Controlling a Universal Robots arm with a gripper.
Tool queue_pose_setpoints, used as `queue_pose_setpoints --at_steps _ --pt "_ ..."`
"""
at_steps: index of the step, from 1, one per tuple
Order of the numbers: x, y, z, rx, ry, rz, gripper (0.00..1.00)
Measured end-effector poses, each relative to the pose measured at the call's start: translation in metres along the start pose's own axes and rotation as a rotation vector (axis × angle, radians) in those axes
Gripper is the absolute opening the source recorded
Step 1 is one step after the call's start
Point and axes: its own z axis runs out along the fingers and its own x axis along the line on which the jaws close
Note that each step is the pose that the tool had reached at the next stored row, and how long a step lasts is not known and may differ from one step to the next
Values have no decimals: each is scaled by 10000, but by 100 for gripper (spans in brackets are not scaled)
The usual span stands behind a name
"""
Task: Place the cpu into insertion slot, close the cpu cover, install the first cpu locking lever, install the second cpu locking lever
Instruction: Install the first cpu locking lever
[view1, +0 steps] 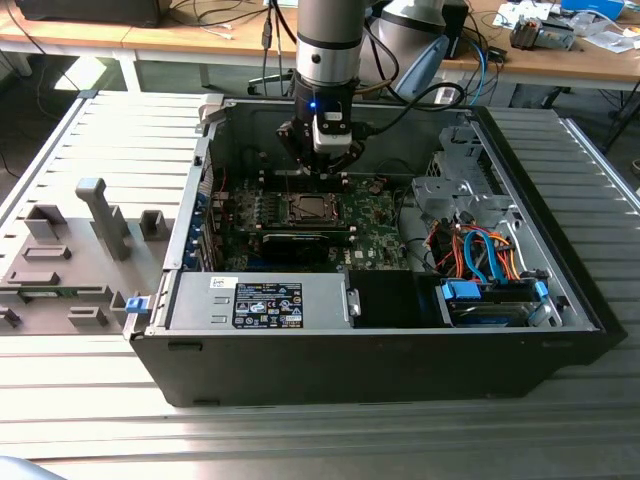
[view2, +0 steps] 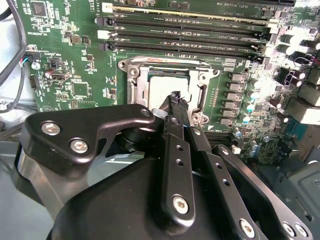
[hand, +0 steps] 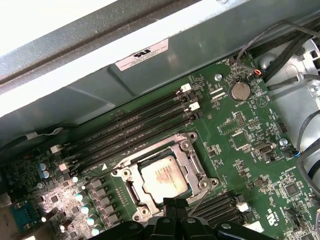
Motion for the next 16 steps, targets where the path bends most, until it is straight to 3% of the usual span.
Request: queue_pose_setpoints --at_steps 16 --pt "0 0 0 -4 -11 -294 11"
